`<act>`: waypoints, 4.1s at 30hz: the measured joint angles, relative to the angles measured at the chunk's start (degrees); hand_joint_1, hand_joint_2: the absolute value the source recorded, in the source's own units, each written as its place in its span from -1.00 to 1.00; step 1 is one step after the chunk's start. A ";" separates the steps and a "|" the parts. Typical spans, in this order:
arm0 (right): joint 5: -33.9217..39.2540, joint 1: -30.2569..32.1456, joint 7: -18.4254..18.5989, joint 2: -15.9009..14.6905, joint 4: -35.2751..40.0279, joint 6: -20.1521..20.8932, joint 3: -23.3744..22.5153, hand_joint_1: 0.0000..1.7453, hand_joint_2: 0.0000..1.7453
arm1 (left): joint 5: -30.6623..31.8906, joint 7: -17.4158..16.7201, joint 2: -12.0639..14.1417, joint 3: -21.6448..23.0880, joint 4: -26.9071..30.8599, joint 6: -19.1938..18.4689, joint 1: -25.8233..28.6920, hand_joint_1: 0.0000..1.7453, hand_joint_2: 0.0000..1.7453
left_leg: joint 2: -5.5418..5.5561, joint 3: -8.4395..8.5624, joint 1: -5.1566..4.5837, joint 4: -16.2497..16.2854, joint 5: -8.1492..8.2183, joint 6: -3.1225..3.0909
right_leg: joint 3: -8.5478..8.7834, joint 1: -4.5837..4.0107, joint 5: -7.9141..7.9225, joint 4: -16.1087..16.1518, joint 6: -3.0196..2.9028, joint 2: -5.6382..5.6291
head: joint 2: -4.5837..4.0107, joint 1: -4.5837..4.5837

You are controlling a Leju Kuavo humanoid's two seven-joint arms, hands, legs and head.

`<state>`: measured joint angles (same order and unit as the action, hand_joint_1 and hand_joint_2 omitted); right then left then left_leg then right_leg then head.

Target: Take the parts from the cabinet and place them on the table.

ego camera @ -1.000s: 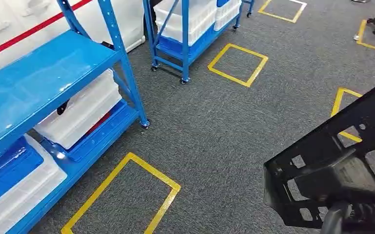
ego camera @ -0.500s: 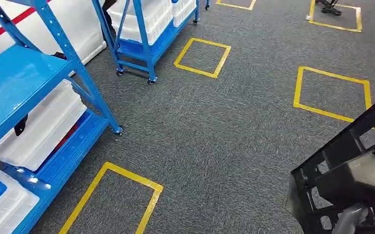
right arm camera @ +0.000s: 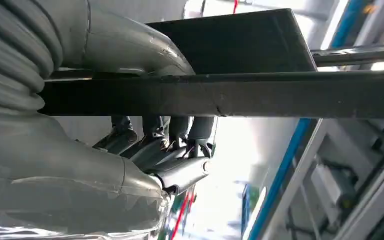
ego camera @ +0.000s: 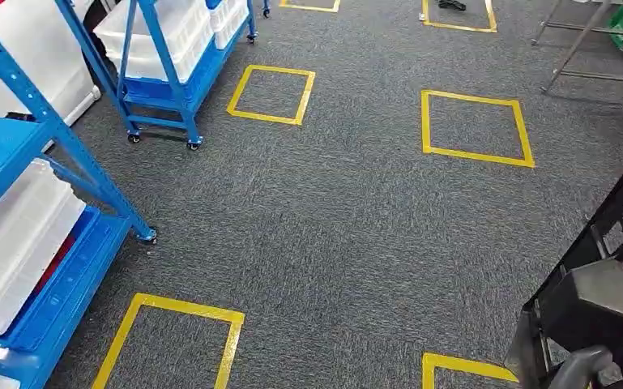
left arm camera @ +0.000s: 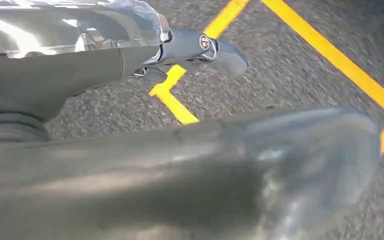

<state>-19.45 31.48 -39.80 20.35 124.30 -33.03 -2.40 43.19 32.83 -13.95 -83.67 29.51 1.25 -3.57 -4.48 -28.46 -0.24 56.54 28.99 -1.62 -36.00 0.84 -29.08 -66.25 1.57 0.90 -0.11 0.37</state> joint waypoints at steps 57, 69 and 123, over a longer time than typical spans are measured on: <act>-0.46 -5.00 -0.02 -1.20 -9.29 -3.17 6.27 1.00 1.00 | -5.66 -0.24 -2.10 0.90 2.38 2.01 0.17 -1.00 -1.00 | 3.43 -1.02 0.84 0.02 -1.14 0.02 | -5.44 -0.07 -5.27 -7.72 -0.07 -1.43 | 0.00 -0.70; 0.90 -3.76 -0.04 -2.10 -7.54 -0.70 5.75 1.00 1.00 | -5.44 0.74 -1.55 1.84 -0.31 3.04 -1.07 -1.00 -1.00 | 0.69 -0.15 1.00 1.92 1.94 3.30 | 3.09 0.30 2.43 8.31 -2.16 0.09 | 0.00 -0.39; -5.46 0.92 0.00 -1.14 -2.14 2.25 1.68 1.00 1.00 | -4.94 -0.83 5.51 2.56 -11.91 3.13 0.45 -1.00 -1.00 | 3.72 4.33 0.90 -0.01 3.97 0.47 | -2.88 0.14 3.12 2.64 0.19 -0.74 | 0.00 -0.72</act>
<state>-24.92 32.40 -39.80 19.21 122.16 -30.77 -0.72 38.25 32.00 -8.44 -81.11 17.59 4.37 -3.12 -0.76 -24.13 0.66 56.53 32.97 -1.15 -38.88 0.98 -25.95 -63.62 1.76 0.16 -0.11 -0.35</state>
